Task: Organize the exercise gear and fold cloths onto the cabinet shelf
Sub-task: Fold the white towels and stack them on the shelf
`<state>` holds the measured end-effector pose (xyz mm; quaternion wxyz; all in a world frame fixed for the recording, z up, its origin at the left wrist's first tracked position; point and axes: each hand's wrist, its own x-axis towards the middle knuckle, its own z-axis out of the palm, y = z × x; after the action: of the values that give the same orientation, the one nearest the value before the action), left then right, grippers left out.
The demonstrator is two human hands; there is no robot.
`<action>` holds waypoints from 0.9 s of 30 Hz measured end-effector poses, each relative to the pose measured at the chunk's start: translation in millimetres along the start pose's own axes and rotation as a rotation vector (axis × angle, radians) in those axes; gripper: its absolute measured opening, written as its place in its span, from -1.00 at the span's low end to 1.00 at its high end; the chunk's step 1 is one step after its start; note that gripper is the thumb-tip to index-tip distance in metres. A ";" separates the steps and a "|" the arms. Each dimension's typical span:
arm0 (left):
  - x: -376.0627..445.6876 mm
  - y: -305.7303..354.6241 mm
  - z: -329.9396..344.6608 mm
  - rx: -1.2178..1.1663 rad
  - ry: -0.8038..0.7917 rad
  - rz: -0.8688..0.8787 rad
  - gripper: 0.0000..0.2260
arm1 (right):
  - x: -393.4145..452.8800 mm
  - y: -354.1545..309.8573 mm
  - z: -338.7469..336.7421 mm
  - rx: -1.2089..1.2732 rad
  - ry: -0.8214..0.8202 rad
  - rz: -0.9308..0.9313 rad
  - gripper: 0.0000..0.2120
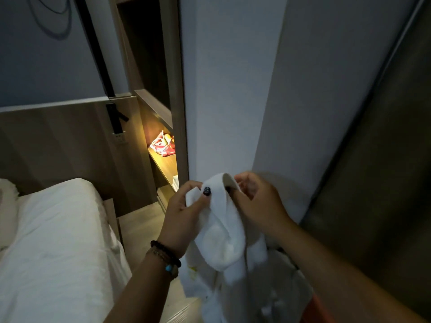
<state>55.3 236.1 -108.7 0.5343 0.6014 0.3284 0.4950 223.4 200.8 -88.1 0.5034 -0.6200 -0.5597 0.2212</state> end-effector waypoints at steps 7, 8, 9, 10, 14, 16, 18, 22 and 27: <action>41.6 10.5 -60.3 -0.326 0.246 0.003 -0.85 | -6.1 70.9 57.7 -0.293 -0.218 0.151 -0.91; 46.3 12.5 -71.9 -0.303 0.265 0.013 -0.86 | -2.8 80.6 63.5 -0.331 -0.219 0.208 -0.88; 49.7 13.3 -83.4 -0.245 0.280 0.018 -0.88 | 2.0 86.5 68.0 -0.321 -0.179 0.267 -0.85; 52.2 12.2 -94.5 -0.167 0.294 0.021 -0.90 | 8.5 87.8 72.2 -0.283 -0.114 0.309 -0.83; 55.2 -1.8 -128.9 0.084 0.383 0.018 -0.91 | 45.2 57.0 91.7 -0.134 -0.027 0.274 -0.83; 54.8 -11.9 -138.9 0.181 0.446 0.032 -0.70 | 62.2 30.3 104.9 -0.103 -0.093 0.181 -0.83; 54.9 -21.7 -144.0 0.272 0.454 0.052 -0.37 | 77.0 5.2 118.9 -0.085 -0.155 0.072 -0.82; 60.4 -37.0 -144.7 0.372 0.261 0.059 -0.12 | 104.7 -30.4 140.5 -0.044 -0.257 -0.055 -0.82; 76.4 -57.3 -134.1 0.404 0.187 0.071 -0.22 | 133.9 -44.1 159.0 0.031 -0.391 -0.092 -0.85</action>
<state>-41.5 361.5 -153.7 0.3524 0.6589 0.4474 0.4914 106.4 377.5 -73.8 0.4041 -0.5311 -0.6712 0.3227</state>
